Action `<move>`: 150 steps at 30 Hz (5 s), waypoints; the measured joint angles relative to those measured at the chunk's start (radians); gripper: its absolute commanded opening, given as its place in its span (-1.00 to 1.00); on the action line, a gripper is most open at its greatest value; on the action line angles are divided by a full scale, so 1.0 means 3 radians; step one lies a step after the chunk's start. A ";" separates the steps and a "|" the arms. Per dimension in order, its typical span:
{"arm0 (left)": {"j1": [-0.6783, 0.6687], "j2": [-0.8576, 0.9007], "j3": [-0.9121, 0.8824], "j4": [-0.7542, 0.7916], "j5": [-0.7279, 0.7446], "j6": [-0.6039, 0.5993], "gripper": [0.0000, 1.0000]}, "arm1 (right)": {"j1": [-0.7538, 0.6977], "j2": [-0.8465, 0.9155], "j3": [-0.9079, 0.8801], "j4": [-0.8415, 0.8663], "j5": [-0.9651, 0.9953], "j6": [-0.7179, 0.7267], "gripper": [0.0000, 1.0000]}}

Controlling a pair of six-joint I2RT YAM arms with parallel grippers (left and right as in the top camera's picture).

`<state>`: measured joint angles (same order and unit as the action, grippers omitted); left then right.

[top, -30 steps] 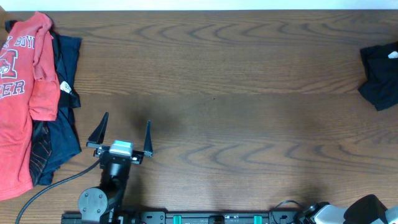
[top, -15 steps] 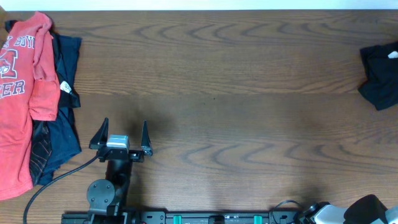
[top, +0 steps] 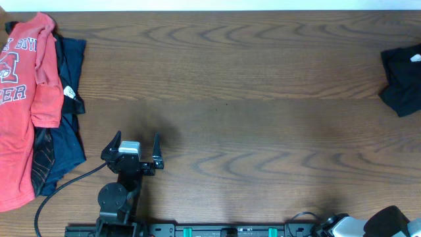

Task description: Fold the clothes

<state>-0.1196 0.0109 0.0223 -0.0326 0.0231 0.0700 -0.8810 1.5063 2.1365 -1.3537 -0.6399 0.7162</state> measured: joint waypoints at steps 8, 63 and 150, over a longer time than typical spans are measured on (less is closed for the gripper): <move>0.0000 0.0000 0.0000 -0.0004 -0.0001 -0.0064 0.96 | 0.0000 0.0000 0.0000 0.0000 0.0000 0.0000 0.98; 0.0000 0.0000 0.0000 -0.0003 -0.0001 -0.0072 0.96 | 0.0205 0.0114 0.0000 -0.0305 0.0635 -0.0280 0.99; 0.0000 0.0000 0.0008 -0.0017 -0.0003 -0.0072 0.96 | 0.3151 -0.4980 -0.6504 0.3549 0.1795 -0.2494 0.98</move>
<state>-0.1196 0.0109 0.0246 -0.0376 0.0223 0.0483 0.0643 0.0124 0.1852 -0.2890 -0.1013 -0.0319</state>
